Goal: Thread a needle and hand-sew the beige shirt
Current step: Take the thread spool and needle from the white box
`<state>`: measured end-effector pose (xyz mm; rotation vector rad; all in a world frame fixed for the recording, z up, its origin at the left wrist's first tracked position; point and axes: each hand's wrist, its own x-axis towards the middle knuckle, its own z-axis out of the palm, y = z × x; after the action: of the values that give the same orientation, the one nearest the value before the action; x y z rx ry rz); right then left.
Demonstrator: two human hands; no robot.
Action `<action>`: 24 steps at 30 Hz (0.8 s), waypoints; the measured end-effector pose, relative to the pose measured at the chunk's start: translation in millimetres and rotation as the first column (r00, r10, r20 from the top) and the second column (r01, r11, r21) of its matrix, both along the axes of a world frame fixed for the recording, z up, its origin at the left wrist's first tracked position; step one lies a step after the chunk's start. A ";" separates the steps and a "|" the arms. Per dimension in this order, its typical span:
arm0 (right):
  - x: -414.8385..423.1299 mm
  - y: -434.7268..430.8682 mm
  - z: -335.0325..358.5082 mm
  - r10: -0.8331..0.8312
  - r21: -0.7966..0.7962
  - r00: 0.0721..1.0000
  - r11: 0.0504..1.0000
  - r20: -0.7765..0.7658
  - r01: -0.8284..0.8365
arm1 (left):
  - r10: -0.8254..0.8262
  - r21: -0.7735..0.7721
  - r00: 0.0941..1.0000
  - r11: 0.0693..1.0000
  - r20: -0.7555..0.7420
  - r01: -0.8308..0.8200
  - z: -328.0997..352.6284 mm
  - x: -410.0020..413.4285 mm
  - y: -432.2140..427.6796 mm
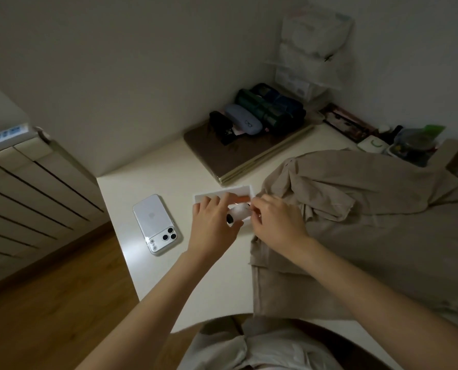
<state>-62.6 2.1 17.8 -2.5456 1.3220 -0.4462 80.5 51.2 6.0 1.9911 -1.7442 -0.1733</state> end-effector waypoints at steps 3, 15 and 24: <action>-6.8 -3.2 1.6 0.015 0.094 1.000 0.995 0.009 -0.016 | 0.056 0.004 0.992 0.998 -0.115 -0.056 -5.2 -11.8 2.5; -20.6 -11.7 -14.6 0.092 0.243 0.995 0.965 0.026 -0.095 | 0.168 -0.014 0.975 0.985 -0.143 -0.172 -23.3 -33.4 8.1; -26.2 -15.2 -12.4 0.128 0.221 0.992 0.967 0.017 -0.129 | 0.193 0.005 0.968 0.981 -0.164 -0.195 -22.2 -29.9 7.2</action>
<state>-88.8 -13.0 5.5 -2.4241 1.1272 -0.2598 50.6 58.4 -16.2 2.0624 -1.4374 -0.2527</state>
